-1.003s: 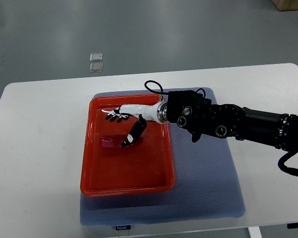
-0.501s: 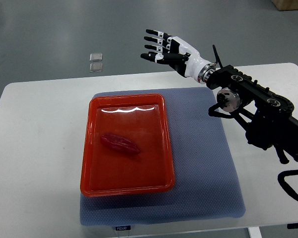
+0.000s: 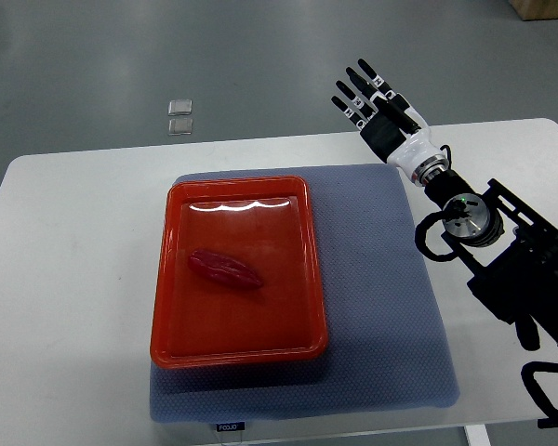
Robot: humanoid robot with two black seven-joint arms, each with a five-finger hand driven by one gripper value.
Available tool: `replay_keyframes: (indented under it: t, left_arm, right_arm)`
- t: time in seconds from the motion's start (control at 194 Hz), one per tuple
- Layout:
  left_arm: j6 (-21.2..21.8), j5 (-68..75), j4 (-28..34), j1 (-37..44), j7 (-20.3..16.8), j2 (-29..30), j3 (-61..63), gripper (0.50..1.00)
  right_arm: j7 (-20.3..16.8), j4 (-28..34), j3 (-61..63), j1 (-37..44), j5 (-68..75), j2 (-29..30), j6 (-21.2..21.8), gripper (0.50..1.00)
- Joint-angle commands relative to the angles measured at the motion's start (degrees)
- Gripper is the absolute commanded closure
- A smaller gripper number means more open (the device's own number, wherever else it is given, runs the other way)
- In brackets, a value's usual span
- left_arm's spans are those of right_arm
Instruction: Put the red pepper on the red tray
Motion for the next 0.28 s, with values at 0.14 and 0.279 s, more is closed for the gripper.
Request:
replay_keyframes:
  t: [0.14, 0.279]
  left_arm:
    - [-0.25, 0.08, 0.00, 0.00, 0.05, 0.00, -0.07, 0.500]
    - [-0.25, -0.01, 0.00, 0.00, 0.05, 0.00, -0.07, 0.500]
  right_arm:
    - [0.03, -0.27, -0.28, -1.92, -0.02, -0.08, 0.02, 0.587]
    - [0.03, -0.36, -0.37, -2.10, -0.19, -0.08, 0.02, 0.587]
